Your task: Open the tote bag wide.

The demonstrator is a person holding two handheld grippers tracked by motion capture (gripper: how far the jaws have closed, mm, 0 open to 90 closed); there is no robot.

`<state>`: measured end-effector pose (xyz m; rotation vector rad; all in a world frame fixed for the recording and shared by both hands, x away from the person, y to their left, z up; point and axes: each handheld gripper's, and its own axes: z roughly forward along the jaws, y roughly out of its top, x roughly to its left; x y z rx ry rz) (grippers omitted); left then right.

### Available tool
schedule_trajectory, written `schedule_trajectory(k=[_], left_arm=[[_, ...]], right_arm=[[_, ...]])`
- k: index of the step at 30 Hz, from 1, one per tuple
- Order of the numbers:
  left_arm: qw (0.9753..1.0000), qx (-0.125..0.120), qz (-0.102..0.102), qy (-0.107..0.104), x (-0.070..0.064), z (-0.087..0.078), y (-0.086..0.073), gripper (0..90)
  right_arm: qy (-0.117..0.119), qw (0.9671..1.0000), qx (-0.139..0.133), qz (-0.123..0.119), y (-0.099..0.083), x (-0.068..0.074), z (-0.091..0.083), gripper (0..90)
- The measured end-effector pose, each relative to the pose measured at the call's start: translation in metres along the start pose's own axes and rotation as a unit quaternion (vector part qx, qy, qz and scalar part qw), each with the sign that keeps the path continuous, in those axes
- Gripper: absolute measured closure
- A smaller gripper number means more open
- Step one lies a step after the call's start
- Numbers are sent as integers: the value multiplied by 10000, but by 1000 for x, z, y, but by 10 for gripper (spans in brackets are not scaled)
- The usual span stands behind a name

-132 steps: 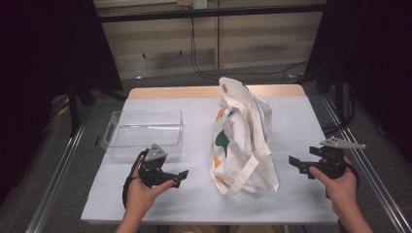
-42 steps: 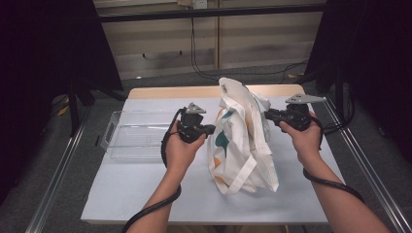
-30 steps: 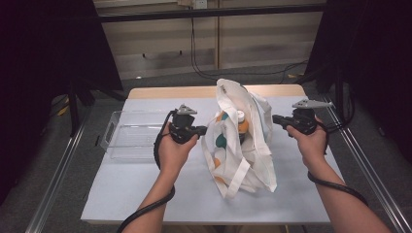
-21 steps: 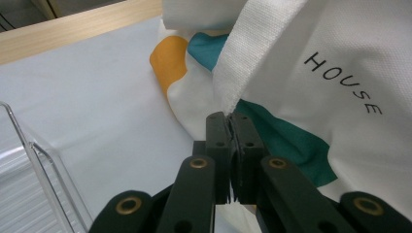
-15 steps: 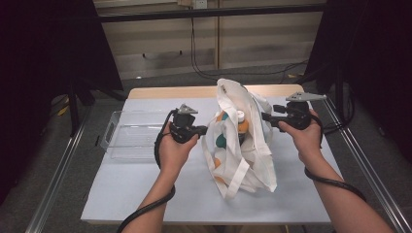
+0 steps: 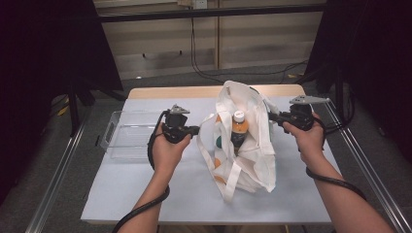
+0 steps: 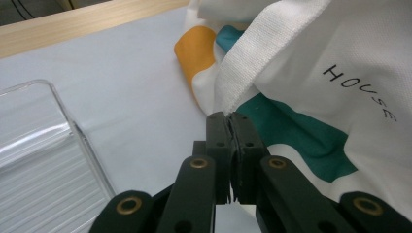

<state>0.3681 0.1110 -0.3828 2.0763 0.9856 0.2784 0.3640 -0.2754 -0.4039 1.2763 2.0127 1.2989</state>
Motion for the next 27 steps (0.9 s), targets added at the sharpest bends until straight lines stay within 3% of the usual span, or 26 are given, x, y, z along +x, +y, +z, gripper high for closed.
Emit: schedule_trajectory(k=[4,10,16,19,21,23,25,27], left_arm=[[9999,46,-26,93,5,-2,-2,879],[9997,117,-53,214,14,-5,-9,879],[9998,101,-119,141,17,-7,-12,868],[10000,-54,-24,61,12,-9,-7,802],[9998,-171,67,-3,7,-6,-2,702],[9993,-228,286,-59,3,-3,4,606],[9991,-273,307,-70,-3,2,11,550],[9981,-225,555,-121,-9,5,19,513]], right_arm=[[-123,9997,131,157,-11,-10,-3,792],[-198,9992,278,194,-22,-19,-6,790],[-121,9995,255,100,-20,-16,-10,788],[-108,9996,259,11,-16,-13,-11,787],[-87,9996,249,-17,-13,-10,-11,787],[-64,9997,249,-42,-10,-7,-11,787],[-68,9996,248,-65,-9,-4,-10,788],[-47,9996,274,-96,-7,-1,-8,788]])
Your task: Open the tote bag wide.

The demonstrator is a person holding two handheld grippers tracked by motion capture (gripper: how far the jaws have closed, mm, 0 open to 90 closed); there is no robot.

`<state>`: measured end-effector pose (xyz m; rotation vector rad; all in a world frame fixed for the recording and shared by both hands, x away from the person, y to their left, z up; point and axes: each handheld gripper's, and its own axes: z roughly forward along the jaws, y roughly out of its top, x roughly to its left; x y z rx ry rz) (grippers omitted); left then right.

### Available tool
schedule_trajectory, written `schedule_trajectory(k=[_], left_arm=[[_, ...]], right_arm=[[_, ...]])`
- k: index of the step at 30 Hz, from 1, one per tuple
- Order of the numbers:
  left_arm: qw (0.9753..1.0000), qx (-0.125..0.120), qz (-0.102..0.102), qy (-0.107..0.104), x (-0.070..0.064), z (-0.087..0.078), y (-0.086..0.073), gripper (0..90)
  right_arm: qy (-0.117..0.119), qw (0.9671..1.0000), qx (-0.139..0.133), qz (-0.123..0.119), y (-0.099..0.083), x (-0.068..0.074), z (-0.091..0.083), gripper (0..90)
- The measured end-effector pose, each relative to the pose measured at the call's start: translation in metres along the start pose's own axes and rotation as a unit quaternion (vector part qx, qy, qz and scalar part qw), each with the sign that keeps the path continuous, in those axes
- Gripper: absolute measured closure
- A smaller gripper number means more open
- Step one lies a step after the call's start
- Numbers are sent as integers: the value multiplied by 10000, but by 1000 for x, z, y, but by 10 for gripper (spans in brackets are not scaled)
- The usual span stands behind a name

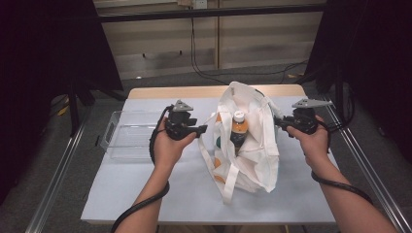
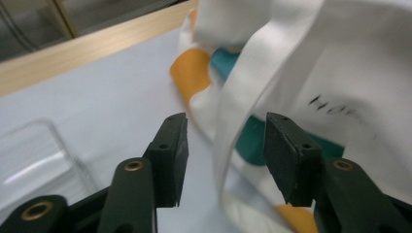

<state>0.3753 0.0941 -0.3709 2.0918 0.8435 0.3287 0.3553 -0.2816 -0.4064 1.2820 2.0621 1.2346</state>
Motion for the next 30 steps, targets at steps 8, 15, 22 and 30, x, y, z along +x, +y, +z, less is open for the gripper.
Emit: schedule_trajectory(k=[8,15,22,30], left_arm=[[9998,-148,-73,-121,-10,14,20,835],[9975,18,-711,39,16,11,-3,873],[9972,246,-699,135,26,13,-11,874],[9975,238,-658,33,23,16,-11,871]], right_arm=[[14,10000,32,62,-1,2,2,790],[-74,9997,111,208,-17,-12,-1,789],[-132,9991,248,330,-31,-18,4,791],[-142,9991,245,318,-30,-14,1,785]])
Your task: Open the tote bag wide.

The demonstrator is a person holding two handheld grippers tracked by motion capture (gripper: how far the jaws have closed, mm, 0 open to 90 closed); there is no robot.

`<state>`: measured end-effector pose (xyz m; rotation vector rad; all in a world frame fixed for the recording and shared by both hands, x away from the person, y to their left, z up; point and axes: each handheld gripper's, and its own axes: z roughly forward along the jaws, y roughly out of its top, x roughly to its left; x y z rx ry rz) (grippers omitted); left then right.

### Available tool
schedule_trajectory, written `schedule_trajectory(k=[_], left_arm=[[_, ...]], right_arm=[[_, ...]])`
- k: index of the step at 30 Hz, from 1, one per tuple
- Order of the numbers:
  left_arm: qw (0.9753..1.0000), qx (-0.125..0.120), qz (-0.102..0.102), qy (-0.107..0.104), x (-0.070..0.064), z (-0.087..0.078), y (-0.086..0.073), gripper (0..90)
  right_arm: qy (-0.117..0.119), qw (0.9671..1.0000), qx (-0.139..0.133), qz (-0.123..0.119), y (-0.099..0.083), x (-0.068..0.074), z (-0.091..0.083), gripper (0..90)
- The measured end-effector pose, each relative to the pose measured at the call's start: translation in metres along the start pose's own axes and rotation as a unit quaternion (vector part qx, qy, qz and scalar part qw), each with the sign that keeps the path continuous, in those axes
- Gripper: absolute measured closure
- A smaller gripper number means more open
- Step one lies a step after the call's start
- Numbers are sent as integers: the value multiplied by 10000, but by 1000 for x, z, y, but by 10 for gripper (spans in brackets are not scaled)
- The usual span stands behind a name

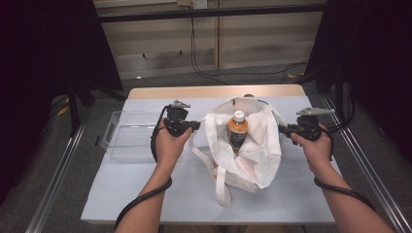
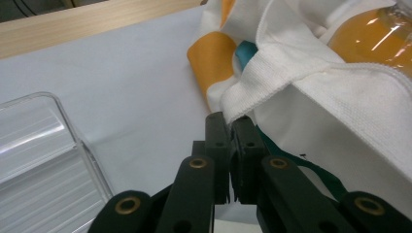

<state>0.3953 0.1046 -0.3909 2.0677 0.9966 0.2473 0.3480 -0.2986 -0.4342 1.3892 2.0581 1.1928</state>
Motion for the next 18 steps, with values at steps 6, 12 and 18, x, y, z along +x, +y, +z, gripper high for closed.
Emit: schedule_trajectory(k=[6,12,18], left_arm=[[10000,6,35,0,-4,-4,3,703],[9998,64,-34,-209,-6,-9,3,564],[9997,100,-60,-195,-10,-17,9,496]], right_arm=[[-19,10000,-46,2,8,6,-2,731],[-86,9998,-56,154,11,8,-7,585],[-86,9998,15,165,20,9,-16,515]])
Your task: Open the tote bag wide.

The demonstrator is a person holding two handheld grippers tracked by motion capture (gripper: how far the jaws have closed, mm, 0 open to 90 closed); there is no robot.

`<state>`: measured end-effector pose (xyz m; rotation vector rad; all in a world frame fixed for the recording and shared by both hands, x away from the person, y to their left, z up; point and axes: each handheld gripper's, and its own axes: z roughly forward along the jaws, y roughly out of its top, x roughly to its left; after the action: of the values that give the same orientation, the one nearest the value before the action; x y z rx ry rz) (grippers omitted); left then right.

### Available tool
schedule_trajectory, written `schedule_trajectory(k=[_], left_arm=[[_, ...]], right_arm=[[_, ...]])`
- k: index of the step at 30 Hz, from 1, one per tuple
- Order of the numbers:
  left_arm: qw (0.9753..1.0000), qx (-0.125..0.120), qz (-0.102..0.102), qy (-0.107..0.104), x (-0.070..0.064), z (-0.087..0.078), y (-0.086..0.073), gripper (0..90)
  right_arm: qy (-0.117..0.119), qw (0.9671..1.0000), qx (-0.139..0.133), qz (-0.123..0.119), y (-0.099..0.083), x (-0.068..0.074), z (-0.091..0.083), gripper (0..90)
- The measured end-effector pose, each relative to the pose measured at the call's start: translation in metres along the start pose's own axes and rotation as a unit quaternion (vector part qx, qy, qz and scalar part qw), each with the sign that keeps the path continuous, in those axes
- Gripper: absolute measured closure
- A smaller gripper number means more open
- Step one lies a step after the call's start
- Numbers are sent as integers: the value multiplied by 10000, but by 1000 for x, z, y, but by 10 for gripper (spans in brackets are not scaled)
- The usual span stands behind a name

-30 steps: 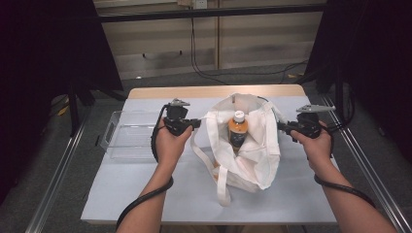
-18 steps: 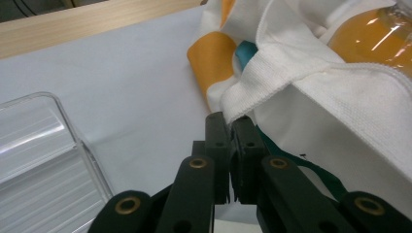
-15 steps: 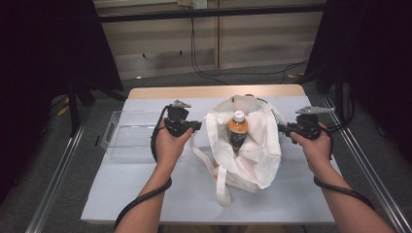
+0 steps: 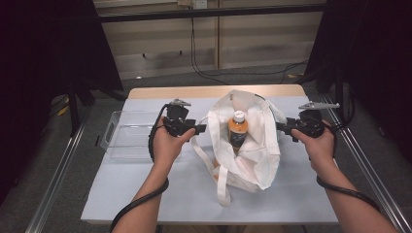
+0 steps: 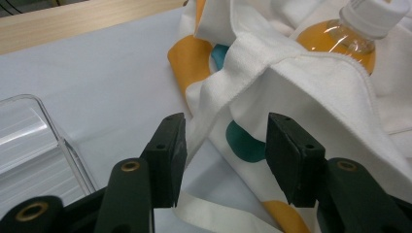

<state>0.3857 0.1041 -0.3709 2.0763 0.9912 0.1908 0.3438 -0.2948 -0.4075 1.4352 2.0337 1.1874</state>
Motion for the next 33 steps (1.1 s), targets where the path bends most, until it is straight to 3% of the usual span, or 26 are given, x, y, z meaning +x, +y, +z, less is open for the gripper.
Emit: schedule_trajectory(k=[2,9,10,11,13,16,17,18,20,22,27,28,31,33], left_arm=[[9999,-111,-116,22,-1,-3,2,476],[10000,-62,-53,10,-2,-11,8,445],[9997,-126,-203,33,-5,-10,9,443],[10000,-27,-78,8,-4,-11,10,435],[10000,48,-53,21,-6,-9,11,426],[10000,40,-87,11,-7,-7,12,421],[9998,-29,-185,17,-8,-6,12,421],[9999,47,-104,19,-7,-7,13,421],[9998,-22,-183,34,-8,-6,14,420],[9999,44,-90,51,-8,-8,15,418],[9999,73,-98,114,-8,-9,16,404],[9997,-10,-206,110,-8,-8,15,403],[9999,48,-108,126,-7,-11,16,403],[9998,6,-162,101,-7,-12,16,403]], right_arm=[[-11,10000,29,15,3,0,-2,476],[-6,9999,104,98,8,0,-9,447],[-13,9998,117,128,9,-1,-10,443],[-4,9998,129,167,10,-1,-12,442],[-8,9998,157,134,12,-2,-14,442],[-32,9998,130,139,16,-4,-19,433],[-45,9998,117,137,17,-4,-21,433],[-64,9998,118,135,19,-4,-23,431],[-78,9999,102,109,21,-4,-25,424],[-65,9999,80,106,23,-3,-27,426],[-27,10000,58,44,30,2,-27,426],[-36,10000,63,35,32,3,-27,428],[-10,10000,30,54,36,5,-27,432],[28,10000,13,62,39,7,-27,431]])
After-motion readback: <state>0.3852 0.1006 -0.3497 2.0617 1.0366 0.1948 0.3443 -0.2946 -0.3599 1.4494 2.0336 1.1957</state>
